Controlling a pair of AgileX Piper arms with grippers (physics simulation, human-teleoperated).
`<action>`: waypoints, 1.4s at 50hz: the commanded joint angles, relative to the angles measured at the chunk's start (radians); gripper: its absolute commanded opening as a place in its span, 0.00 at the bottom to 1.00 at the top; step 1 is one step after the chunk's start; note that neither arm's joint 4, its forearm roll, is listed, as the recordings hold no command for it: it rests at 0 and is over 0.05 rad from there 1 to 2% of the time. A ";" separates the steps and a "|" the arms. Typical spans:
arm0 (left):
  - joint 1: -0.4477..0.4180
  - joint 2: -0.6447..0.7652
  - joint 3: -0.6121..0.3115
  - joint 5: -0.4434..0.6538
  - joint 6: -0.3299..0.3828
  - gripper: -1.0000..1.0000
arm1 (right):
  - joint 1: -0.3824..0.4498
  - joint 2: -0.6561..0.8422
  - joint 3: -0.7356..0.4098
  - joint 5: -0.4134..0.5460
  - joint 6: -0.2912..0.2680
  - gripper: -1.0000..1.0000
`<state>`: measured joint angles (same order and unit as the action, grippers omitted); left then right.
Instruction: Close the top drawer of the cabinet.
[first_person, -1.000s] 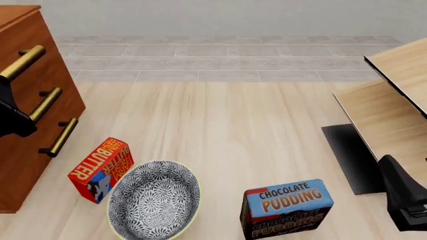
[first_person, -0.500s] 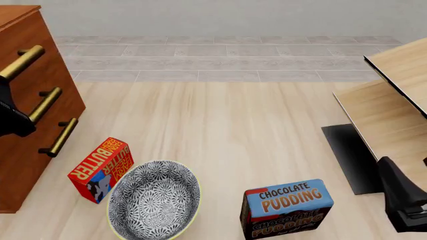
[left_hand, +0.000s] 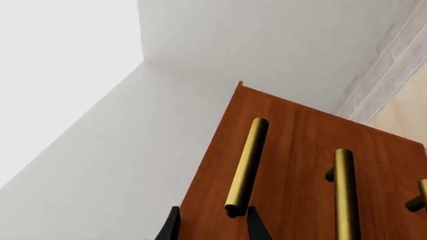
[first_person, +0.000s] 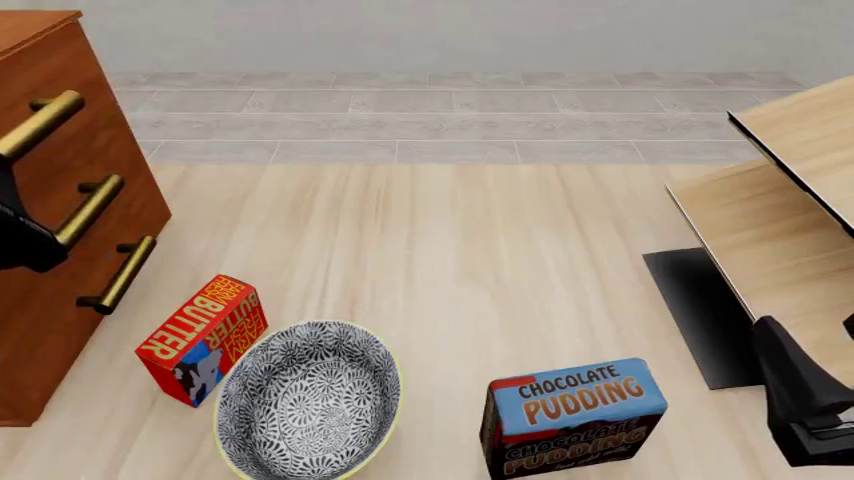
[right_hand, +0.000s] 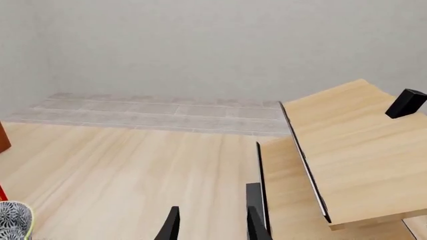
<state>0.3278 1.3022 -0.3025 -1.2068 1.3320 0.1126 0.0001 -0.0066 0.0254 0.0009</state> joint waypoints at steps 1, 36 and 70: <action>0.042 -0.008 -0.004 -0.013 -0.010 1.00 | -0.003 0.000 0.001 0.001 -0.004 1.00; 0.061 -0.003 -0.003 -0.013 -0.042 1.00 | 0.018 0.000 -0.002 0.020 -0.023 1.00; 0.069 -0.037 0.028 -0.013 -0.084 1.00 | 0.003 0.000 -0.056 0.056 -0.048 1.00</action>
<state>0.3386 1.2844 -0.2848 -1.2051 1.2675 0.1277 0.0001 -0.0359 0.0644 -0.0382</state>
